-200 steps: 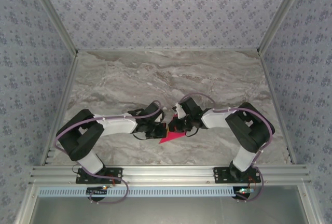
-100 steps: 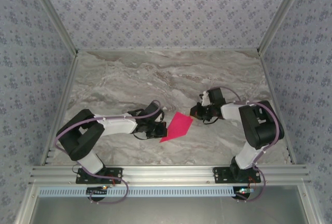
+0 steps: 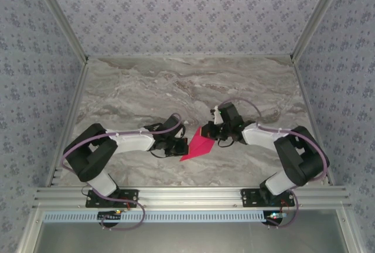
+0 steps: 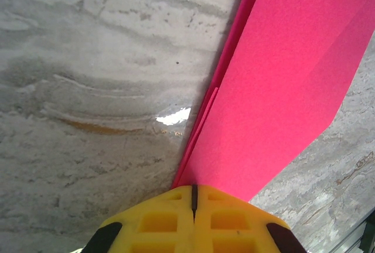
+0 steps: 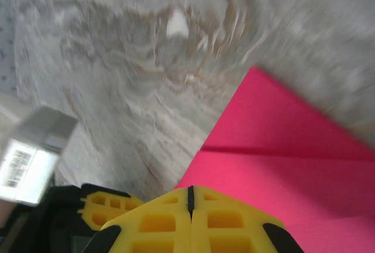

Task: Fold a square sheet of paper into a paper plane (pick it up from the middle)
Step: Fourth fold the wing at the center of the table.

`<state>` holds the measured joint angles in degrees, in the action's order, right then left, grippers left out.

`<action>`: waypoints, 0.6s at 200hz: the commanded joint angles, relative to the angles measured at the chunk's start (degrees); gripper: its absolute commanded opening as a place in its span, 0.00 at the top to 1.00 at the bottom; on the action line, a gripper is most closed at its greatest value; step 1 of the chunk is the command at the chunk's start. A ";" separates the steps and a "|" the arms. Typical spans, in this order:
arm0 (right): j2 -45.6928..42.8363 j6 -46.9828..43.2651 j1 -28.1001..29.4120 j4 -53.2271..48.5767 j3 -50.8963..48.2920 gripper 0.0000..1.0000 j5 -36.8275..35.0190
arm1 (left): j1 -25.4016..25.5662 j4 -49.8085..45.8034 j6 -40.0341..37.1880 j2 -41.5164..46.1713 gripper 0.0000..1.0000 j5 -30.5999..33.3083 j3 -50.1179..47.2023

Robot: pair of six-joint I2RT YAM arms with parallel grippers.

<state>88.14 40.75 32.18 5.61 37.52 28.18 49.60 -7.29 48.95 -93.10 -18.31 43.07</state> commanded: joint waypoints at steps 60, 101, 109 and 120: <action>9.23 -2.74 -0.63 -3.82 1.75 1.00 -0.22 | -1.74 8.85 -2.51 4.57 0.99 -2.19 0.25; 12.35 -8.79 -4.67 -5.07 3.96 1.00 3.80 | -2.40 14.09 -5.00 -0.50 0.96 -5.64 3.15; 12.74 -9.46 -5.12 -5.08 4.27 1.00 4.94 | -2.49 13.70 -5.55 -1.87 0.96 -5.84 3.93; 12.94 -9.96 -5.29 -5.59 4.57 1.00 5.21 | -2.54 12.93 -6.28 -3.29 0.96 -5.71 4.86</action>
<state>98.78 35.05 28.40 4.45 41.50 34.59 47.35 3.84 45.52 -92.92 -21.93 44.99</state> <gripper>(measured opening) 0.050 0.041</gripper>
